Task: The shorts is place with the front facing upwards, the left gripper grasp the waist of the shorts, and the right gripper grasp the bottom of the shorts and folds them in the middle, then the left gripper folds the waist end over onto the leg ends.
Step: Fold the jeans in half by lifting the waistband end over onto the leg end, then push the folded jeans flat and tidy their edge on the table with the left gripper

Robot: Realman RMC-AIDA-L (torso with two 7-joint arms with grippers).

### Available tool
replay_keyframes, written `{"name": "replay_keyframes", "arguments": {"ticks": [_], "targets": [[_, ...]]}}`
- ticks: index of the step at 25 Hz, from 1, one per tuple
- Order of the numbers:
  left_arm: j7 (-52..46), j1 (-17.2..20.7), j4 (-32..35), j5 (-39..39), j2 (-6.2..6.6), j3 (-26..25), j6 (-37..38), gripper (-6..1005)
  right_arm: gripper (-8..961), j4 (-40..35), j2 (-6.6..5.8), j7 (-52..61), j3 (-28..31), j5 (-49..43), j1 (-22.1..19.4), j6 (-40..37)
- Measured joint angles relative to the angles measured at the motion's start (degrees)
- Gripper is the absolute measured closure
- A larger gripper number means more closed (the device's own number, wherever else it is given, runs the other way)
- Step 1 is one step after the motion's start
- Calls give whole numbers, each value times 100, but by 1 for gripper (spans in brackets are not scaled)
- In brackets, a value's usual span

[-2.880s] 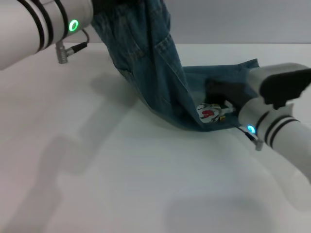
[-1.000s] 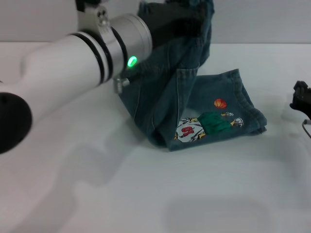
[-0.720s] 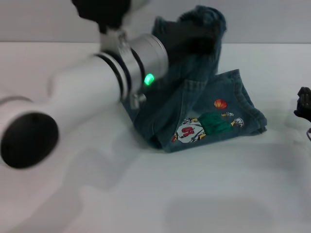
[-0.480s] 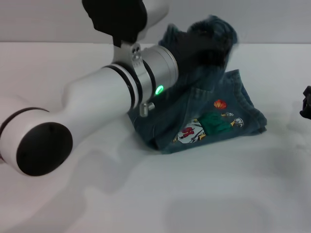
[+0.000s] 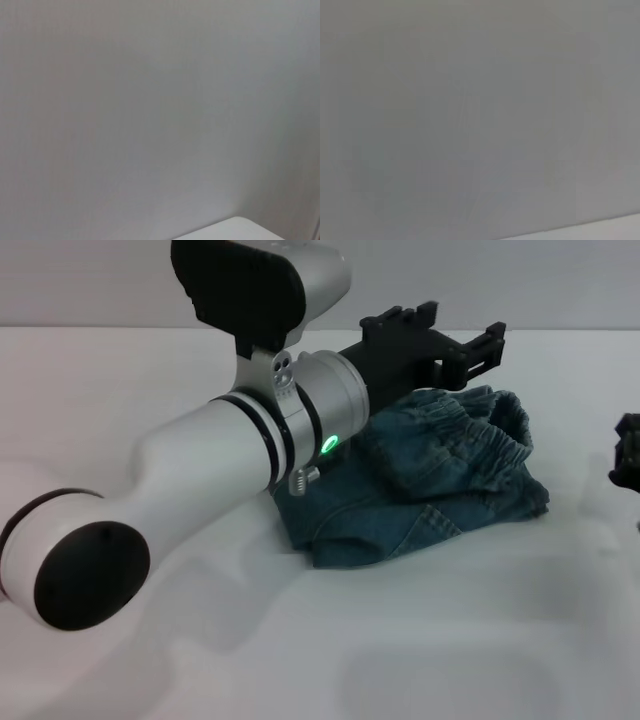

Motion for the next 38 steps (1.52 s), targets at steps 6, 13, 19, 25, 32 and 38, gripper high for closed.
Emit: {"name": "replay_keyframes", "arguments": {"ticks": [6, 13, 19, 25, 32, 38], "targets": [[158, 337, 46, 37, 9, -3, 254, 211, 954, 269, 69, -37, 3, -347, -130, -62], [376, 734, 330, 32, 7, 9, 474, 145, 954, 296, 71, -562, 291, -362, -264, -339], [157, 932, 831, -13, -19, 458, 1208, 152, 953, 178, 67, -707, 914, -363, -258, -458], [-216, 1207, 852, -16, -13, 839, 1280, 178, 954, 141, -22, -687, 1146, -363, -297, -503], [-259, 1423, 1010, -10, -17, 1304, 1749, 250, 953, 83, 23, -687, 1247, -363, -345, -699], [-273, 1383, 1174, -14, 5, 1422, 1870, 362, 954, 68, 62, -665, 1187, -362, -267, -693]]}}
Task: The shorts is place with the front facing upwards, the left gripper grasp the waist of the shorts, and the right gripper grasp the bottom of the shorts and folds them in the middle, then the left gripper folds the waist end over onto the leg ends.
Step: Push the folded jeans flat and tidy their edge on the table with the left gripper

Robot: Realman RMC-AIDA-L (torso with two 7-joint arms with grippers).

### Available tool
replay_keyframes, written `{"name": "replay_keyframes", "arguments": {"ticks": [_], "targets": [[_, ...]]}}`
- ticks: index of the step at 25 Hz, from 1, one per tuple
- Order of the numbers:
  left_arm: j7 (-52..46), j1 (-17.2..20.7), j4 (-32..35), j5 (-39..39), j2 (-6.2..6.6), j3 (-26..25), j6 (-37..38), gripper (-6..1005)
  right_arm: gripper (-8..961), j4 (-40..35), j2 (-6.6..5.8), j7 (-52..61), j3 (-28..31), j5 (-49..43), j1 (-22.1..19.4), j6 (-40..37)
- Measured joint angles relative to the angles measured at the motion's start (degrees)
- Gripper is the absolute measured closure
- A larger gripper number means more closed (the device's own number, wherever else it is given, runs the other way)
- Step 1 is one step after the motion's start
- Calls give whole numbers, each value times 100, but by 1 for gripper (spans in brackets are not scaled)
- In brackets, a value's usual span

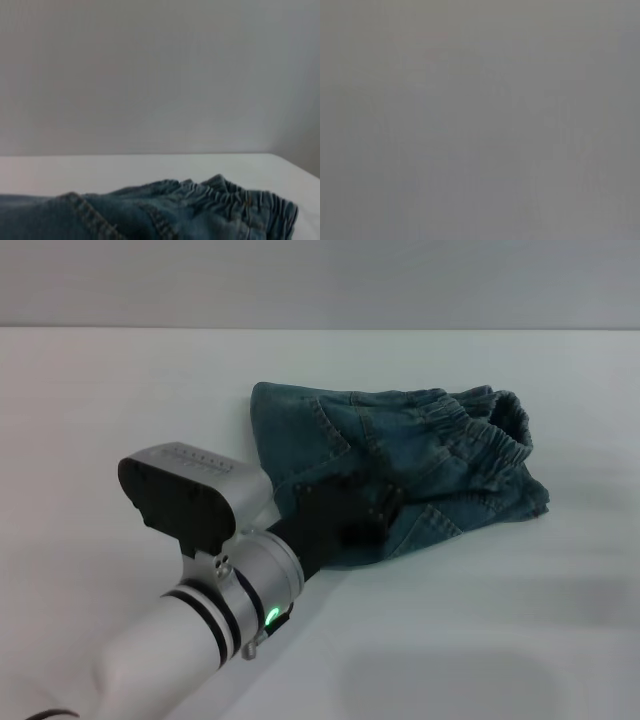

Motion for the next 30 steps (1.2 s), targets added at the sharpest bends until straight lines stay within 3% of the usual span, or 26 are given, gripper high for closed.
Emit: {"name": "replay_keyframes", "arguments": {"ticks": [3, 5, 11, 16, 30], "targets": [[-16, 34, 55, -5, 2, 58, -58, 417, 953, 2, 11, 0, -9, 0, 0, 1], [-189, 42, 139, -8, 4, 69, -238, 683, 953, 7, 19, 2, -51, 0, -17, 5], [-534, -70, 453, -10, 3, 117, -315, 917, 954, 29, 58, 2, -121, 4, -89, -20], [-677, -282, 755, -9, -1, 76, -320, 1001, 953, 68, 71, 2, -219, 28, -128, -29], [-911, -1013, 1480, 12, 3, -65, -171, 961, 954, 231, 94, 63, -365, 45, -237, -27]]}}
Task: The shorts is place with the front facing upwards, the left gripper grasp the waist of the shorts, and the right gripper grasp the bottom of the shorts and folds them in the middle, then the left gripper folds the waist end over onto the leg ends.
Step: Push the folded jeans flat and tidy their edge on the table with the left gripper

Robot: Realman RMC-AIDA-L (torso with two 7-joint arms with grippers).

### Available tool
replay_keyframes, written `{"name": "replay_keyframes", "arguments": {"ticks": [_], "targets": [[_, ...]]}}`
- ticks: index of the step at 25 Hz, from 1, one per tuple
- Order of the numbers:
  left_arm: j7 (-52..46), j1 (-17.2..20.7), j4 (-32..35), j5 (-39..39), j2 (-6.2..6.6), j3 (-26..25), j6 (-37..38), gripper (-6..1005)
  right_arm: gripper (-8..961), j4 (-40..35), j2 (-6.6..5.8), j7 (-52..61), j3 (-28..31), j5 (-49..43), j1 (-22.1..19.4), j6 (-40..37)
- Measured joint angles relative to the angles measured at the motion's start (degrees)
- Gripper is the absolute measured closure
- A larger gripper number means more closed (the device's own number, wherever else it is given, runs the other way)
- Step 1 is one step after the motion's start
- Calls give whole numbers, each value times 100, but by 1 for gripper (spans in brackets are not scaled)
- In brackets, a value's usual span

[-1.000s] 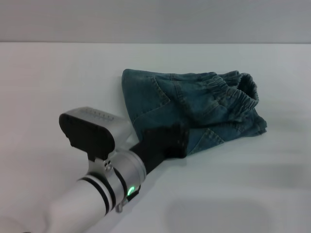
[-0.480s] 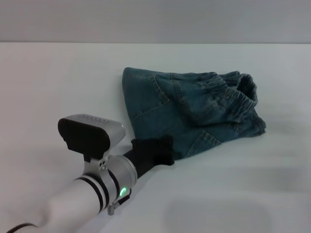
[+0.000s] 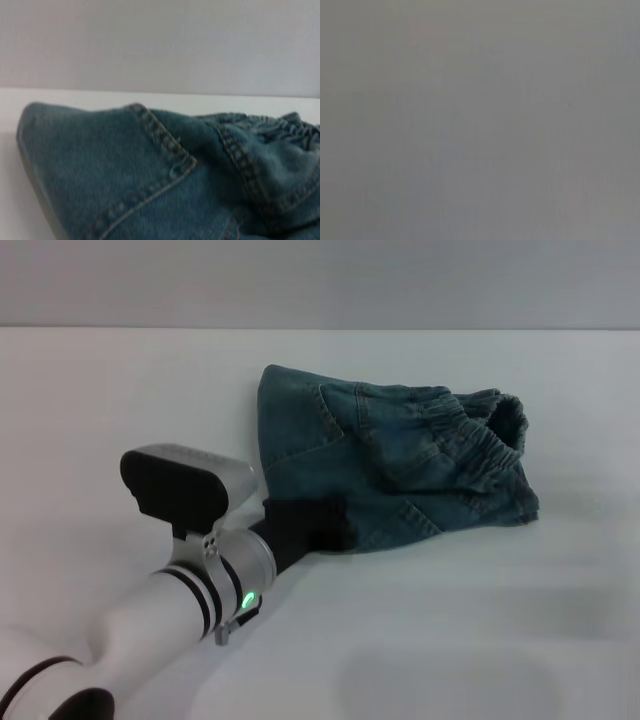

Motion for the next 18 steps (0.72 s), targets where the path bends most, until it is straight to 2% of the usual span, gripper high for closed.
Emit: {"name": "replay_keyframes", "arguments": {"ticks": [13, 16, 18], "targets": [[-235, -627, 663, 4, -6, -10, 319, 924, 954, 3, -3, 22, -1, 0, -13, 41], [-282, -594, 588, 14, 15, 11, 390, 916, 954, 6, -3, 31, -1, 0, -14, 43], [-254, -385, 304, 88, 42, 9, 501, 910, 955, 7, -3, 33, -1, 0, -11, 44]]}}
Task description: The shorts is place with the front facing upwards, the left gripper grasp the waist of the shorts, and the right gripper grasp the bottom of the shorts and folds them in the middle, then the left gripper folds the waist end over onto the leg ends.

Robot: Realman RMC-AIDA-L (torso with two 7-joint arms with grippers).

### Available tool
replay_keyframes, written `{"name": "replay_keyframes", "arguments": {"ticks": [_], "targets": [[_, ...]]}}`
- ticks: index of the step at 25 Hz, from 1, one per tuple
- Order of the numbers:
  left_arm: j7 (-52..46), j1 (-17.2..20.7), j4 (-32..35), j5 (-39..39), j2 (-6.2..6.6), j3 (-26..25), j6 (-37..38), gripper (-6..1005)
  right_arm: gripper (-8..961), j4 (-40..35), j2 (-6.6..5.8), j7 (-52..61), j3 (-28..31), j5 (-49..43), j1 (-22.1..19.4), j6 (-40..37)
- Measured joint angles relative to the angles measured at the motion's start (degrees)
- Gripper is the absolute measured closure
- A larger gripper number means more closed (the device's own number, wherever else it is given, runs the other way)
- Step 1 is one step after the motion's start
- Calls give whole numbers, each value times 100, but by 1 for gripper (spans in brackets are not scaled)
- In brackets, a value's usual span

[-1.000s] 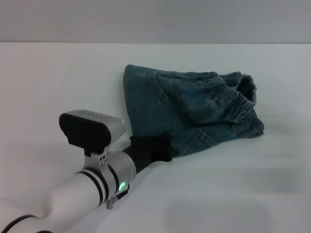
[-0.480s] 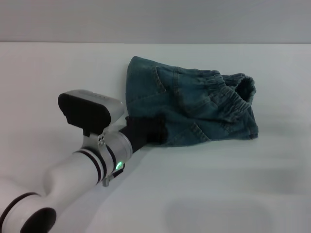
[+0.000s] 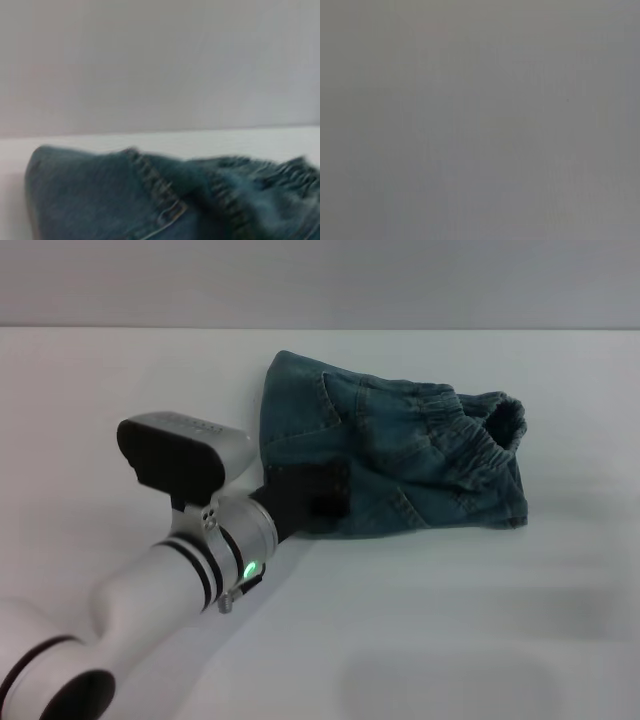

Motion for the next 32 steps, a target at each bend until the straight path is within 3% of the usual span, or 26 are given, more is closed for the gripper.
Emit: {"name": "replay_keyframes", "arguments": {"ticks": [2, 3, 5, 9, 12, 15, 19, 22, 26, 29, 32], "targets": [[26, 126, -129, 96, 4, -8, 69, 904, 955, -5, -1, 1, -14, -1, 21, 6], [76, 446, -416, 507, 4, -73, 415, 901, 955, -5, -1, 1, -14, -1, 21, 6], [153, 599, -512, 725, 5, -145, 665, 896, 954, -22, -13, -4, -75, -16, 48, 4], [563, 998, -589, 1155, -7, -589, 1507, 884, 953, -35, -35, -119, -141, -36, 60, -52], [847, 1086, -387, 1189, -40, -1208, 1806, 876, 951, -60, -29, -247, -29, -40, 21, -140], [876, 1071, -171, 1166, -46, -1519, 1964, 867, 947, -256, -24, -346, 76, -29, 67, -322], [897, 1095, 109, 1179, -29, -1628, 2324, 856, 815, -397, -4, -346, 124, -9, 61, -589], [896, 1061, 417, 1201, -31, -1585, 2584, 657, 706, -701, 26, -354, 69, 0, 39, -1348], [868, 982, 615, 1208, -38, -1462, 2696, 465, 553, -1224, 40, -342, -78, 191, 100, -2371], [901, 996, 628, 1208, -51, -1430, 2782, 359, 487, -1312, 22, -358, -160, 283, 118, -2475], [1003, 1002, 908, 1206, -71, -1241, 3506, 273, 421, -1380, 18, -364, -196, 284, 120, -2474]]}}
